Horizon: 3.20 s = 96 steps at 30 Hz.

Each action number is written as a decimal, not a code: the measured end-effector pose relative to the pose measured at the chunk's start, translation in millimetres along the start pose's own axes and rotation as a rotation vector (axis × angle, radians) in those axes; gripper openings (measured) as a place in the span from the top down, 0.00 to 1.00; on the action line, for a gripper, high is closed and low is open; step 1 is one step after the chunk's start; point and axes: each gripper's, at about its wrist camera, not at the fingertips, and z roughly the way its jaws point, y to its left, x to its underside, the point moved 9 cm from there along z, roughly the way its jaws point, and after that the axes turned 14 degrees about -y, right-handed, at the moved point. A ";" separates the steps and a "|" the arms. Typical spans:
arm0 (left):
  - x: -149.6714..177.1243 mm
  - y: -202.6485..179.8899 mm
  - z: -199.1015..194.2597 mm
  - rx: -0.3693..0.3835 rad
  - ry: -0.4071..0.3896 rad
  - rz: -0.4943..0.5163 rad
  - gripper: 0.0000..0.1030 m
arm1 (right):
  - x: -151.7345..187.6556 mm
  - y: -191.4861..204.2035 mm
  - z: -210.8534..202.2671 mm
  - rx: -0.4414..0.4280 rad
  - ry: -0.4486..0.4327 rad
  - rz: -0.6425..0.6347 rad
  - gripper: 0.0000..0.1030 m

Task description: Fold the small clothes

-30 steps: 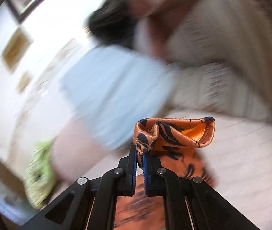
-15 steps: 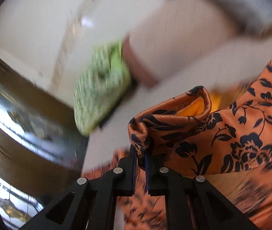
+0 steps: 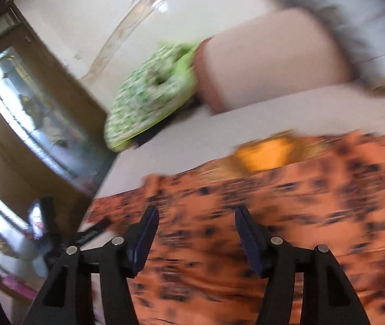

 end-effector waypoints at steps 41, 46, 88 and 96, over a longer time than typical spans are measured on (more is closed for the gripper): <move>36.6 -136.6 18.1 0.388 0.050 0.144 0.93 | -28.2 -205.9 -38.0 0.277 -0.082 0.126 0.60; 19.8 -121.4 7.0 0.345 -0.020 0.114 0.93 | -33.2 -213.5 -42.3 0.304 -0.110 0.147 0.60; 36.9 175.2 33.4 -0.018 0.159 -0.458 0.32 | 16.9 -160.0 -19.7 0.266 0.040 0.035 0.40; 13.2 250.4 79.5 -0.042 0.232 -0.569 0.32 | 3.1 -119.9 -33.6 0.136 -0.056 -0.048 0.40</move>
